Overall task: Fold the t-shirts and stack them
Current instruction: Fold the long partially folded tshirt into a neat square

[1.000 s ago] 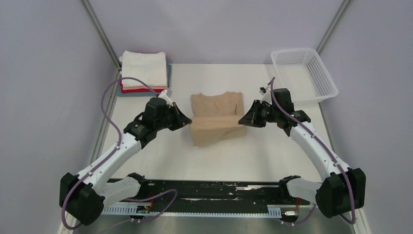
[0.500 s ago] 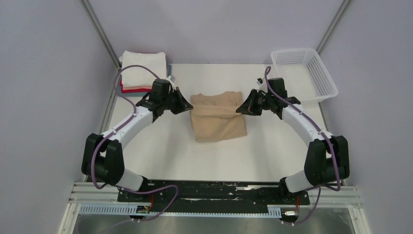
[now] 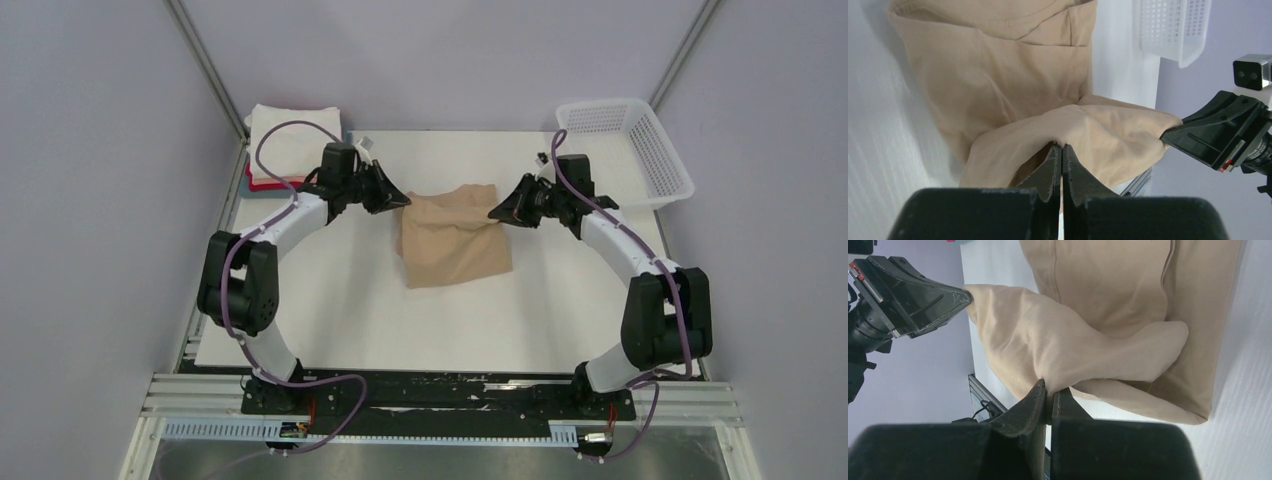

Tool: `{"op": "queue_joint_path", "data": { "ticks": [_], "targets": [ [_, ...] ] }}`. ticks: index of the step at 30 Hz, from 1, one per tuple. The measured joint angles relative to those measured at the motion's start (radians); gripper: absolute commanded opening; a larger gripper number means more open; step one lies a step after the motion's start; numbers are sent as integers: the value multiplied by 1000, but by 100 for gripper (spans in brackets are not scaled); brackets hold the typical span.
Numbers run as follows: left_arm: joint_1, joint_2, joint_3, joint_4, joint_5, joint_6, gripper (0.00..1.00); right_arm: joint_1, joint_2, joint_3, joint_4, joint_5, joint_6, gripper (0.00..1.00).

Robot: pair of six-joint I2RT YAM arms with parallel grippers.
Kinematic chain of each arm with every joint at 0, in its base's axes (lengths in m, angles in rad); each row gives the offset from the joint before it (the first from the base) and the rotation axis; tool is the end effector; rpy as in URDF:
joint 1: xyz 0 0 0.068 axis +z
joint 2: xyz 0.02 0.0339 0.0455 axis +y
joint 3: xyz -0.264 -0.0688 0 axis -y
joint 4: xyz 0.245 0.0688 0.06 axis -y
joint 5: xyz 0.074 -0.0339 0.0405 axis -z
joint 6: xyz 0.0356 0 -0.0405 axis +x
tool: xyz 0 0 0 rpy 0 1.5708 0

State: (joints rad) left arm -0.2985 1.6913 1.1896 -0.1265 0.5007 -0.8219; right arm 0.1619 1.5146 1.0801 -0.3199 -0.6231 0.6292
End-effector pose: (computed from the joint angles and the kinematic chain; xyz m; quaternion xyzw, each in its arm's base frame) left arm 0.3587 -0.1282 0.2485 -0.1147 0.8629 -0.4207 0.2554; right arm 0.3200 0.0733 0.2579 0.0839 0.8781 0.4052 0.2403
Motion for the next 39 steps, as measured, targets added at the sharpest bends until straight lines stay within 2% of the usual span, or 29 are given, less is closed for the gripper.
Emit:
{"op": "queue_joint_path", "data": {
  "ticks": [6,18,21,23,24,25,26,27,29,30,31,33,36,39],
  "targets": [
    [25,110,72,20,36,-15,0,-8,89,34,64,-7,25,0],
    [85,283,245,8,0,-44,0,-23,266,116,222,10,108,1],
    [89,346,300,10,-14,-48,0,-26,331,148,268,30,128,9],
    [92,381,324,11,-24,-49,0,-28,380,166,309,41,144,30],
    [93,399,337,11,-29,-51,12,-29,400,172,326,48,156,35],
    [95,423,354,10,-34,-52,23,-30,429,183,350,58,162,46],
    [97,448,375,9,-39,-54,44,-32,453,196,365,66,167,57],
    [100,473,398,7,-40,-50,52,-35,480,218,372,72,170,64],
    [108,530,463,-3,-46,-51,75,-42,542,291,378,79,164,71],
    [111,550,491,-6,-50,-46,82,-43,564,325,383,81,161,84],
    [116,563,515,-11,-51,-43,94,-45,574,350,385,82,156,96],
    [120,566,544,-25,-58,-35,99,-45,567,368,387,89,134,100],
    [122,534,566,-28,-75,-26,100,-38,508,349,380,122,79,100],
    [113,454,510,-30,-104,-4,100,-19,411,277,377,128,29,100]
  ]
}}
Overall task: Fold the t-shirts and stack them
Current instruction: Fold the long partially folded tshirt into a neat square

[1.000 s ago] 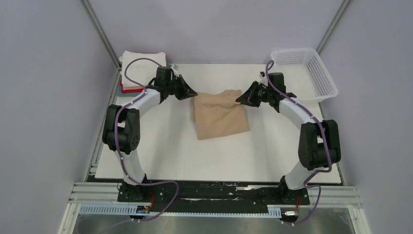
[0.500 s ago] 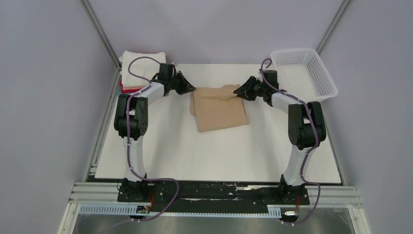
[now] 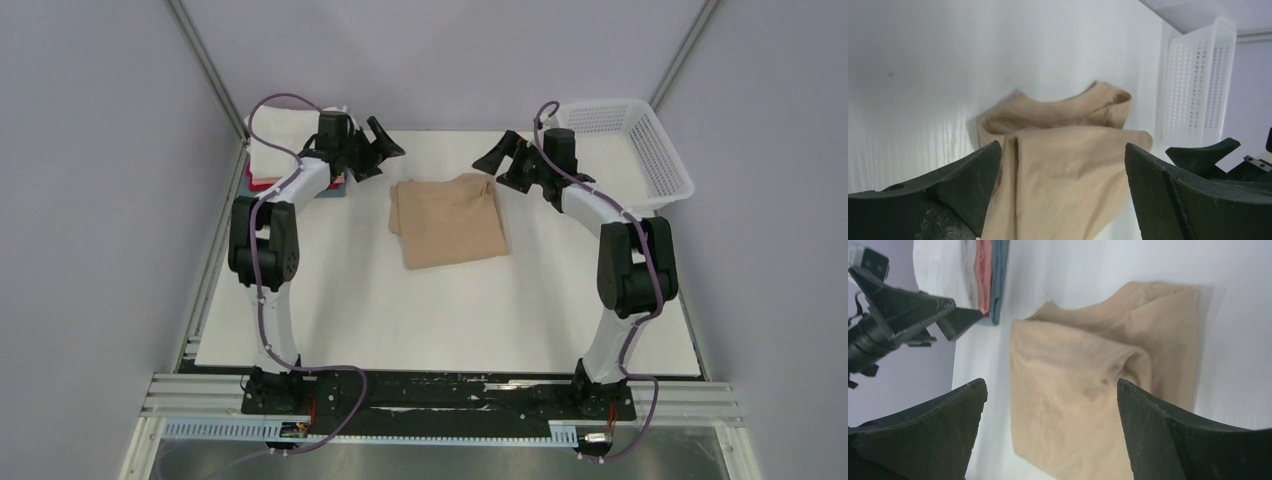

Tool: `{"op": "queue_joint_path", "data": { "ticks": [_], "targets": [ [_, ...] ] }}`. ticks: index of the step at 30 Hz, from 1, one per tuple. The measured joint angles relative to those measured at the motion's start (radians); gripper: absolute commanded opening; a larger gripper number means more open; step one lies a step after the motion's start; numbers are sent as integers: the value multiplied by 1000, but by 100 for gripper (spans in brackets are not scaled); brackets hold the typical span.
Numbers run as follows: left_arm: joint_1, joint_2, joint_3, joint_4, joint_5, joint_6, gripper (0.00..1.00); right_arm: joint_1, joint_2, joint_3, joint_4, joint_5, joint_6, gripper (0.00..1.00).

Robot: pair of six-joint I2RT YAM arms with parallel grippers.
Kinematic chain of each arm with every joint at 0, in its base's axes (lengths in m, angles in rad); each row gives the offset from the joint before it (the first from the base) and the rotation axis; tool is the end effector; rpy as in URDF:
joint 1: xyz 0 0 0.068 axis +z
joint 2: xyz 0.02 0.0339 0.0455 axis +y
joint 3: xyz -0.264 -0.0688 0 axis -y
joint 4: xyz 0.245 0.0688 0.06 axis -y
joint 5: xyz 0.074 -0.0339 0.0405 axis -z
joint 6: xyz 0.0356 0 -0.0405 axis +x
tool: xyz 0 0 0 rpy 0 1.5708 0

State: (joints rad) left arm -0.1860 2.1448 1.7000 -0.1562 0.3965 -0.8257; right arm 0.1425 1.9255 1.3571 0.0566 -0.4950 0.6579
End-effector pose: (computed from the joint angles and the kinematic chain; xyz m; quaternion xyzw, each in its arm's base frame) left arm 0.4873 -0.1057 0.2235 -0.1856 0.8523 -0.3739 0.3153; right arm 0.4354 0.0796 0.2282 0.0936 0.8407 0.3855 0.3686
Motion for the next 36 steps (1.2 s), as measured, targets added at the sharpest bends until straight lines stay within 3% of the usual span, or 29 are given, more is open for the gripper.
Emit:
{"op": "queue_joint_path", "data": {
  "ticks": [4,8,11,18,22,30,36],
  "targets": [
    [-47,-145,-113,-3,-22,29,100,49,-100,-77,-2,-59,-64,98],
    [-114,-189,-150,19,-5,33,100,93,-76,-82,8,-127,-88,97],
    [-147,-150,-136,17,15,33,100,100,19,-23,-2,-132,-105,95],
    [-126,75,7,-15,-6,39,100,55,364,283,-22,-35,-111,95],
    [-98,152,40,-14,15,17,100,44,402,306,-14,-44,-97,95],
    [-74,139,-12,61,31,-6,100,48,348,167,77,-36,-86,95],
    [-78,-6,-253,148,27,5,100,81,162,-84,103,-22,-79,99]
  ]
}}
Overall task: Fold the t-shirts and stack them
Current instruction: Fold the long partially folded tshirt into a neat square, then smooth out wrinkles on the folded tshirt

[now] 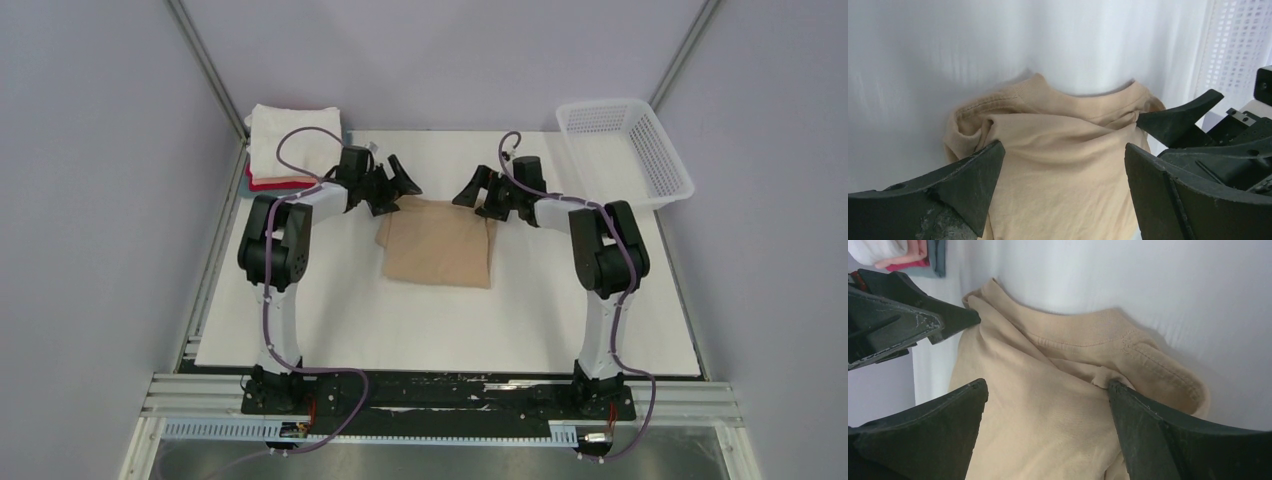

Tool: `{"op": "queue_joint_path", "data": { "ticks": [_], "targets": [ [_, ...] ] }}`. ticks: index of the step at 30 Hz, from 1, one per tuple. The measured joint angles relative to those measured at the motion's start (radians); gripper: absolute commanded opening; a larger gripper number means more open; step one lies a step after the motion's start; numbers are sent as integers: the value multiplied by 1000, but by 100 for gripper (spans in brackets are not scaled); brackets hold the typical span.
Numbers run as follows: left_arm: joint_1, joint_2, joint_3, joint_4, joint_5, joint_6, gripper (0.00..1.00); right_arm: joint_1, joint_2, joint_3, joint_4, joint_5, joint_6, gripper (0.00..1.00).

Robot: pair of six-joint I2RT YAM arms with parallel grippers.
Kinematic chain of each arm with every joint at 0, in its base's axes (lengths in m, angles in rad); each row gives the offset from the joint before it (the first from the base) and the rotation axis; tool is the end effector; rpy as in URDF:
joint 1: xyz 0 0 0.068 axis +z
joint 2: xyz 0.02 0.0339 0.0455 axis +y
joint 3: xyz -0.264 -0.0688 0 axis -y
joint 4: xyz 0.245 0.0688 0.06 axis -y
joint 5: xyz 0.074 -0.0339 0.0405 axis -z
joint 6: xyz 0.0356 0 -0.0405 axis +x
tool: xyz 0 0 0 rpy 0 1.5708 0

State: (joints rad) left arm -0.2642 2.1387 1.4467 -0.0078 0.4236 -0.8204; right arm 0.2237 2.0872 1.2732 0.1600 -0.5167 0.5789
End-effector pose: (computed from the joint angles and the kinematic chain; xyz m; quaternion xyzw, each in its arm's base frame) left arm 0.4502 -0.1370 0.1574 -0.1581 0.8767 -0.3761 0.2549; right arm 0.4305 0.1160 0.1423 0.0419 0.8733 0.3780 0.3043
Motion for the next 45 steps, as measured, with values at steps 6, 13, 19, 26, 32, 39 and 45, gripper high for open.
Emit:
{"op": "queue_joint_path", "data": {
  "ticks": [6,13,19,26,32,39,45],
  "targets": [
    [-5,-107,-33,-144,-110,89,100,11,-80,0,-148,79,-36,100],
    [-52,-382,-66,-256,-259,172,100,18,-391,-143,-208,120,-56,100],
    [-180,-638,-383,-62,-135,135,100,137,-576,-432,-57,31,33,100],
    [-192,-497,-565,6,-95,95,100,126,-447,-520,-19,46,82,100],
    [-165,-488,-650,98,-87,73,100,75,-455,-562,20,51,92,100],
    [-164,-556,-681,78,-88,92,100,62,-562,-569,-61,63,31,100],
    [-150,-663,-586,-68,-234,159,100,68,-714,-538,-98,58,-16,100]
  ]
}}
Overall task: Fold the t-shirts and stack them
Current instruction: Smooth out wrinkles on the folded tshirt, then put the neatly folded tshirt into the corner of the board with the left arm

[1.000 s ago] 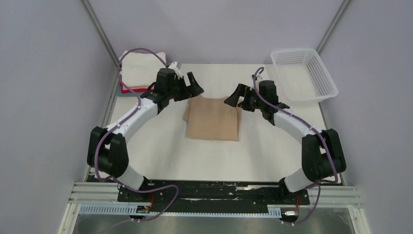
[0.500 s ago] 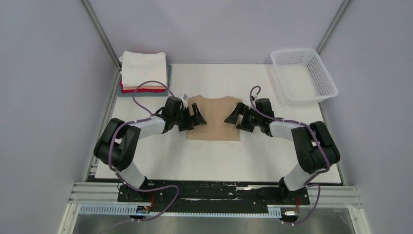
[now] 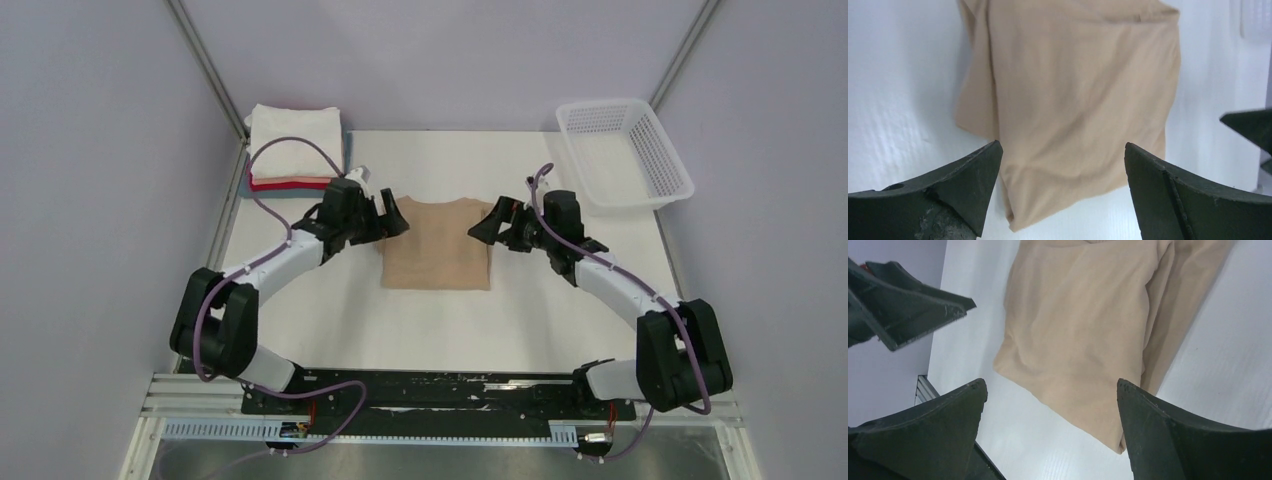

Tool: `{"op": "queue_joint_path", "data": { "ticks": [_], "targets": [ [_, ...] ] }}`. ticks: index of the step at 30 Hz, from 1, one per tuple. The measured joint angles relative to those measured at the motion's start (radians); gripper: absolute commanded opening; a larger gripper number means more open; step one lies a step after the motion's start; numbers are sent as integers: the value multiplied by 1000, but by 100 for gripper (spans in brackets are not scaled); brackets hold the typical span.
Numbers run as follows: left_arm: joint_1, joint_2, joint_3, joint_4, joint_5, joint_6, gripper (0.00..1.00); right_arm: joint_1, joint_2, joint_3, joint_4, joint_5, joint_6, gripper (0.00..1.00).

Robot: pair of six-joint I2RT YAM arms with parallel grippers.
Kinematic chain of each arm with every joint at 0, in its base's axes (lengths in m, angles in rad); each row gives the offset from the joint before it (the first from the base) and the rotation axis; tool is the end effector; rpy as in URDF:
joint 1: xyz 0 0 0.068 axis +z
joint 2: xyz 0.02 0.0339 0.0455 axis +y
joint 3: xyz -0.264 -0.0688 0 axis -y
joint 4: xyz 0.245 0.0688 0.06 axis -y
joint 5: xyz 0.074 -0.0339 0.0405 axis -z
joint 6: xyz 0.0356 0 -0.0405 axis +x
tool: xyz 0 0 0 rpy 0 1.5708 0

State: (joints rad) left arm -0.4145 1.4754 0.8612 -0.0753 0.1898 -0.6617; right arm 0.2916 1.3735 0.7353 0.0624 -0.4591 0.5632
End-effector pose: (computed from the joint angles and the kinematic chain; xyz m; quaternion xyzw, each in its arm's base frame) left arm 0.2845 -0.1325 0.2148 -0.0709 0.8985 -0.2912 0.3207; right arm 0.2728 0.0984 0.2169 0.0083 0.8626 0.3746 0.3400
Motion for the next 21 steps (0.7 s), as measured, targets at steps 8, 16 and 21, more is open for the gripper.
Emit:
{"op": "queue_joint_path", "data": {
  "ticks": [8,16,21],
  "targets": [
    [84,201,264,-71,-89,139,100,2,-49,0,-79,39,-46,100],
    [82,398,315,-106,11,194,100,1,-155,-2,-194,183,-87,100],
    [53,398,295,-71,43,178,100,-3,-194,-6,-211,274,-106,100]
  ]
}}
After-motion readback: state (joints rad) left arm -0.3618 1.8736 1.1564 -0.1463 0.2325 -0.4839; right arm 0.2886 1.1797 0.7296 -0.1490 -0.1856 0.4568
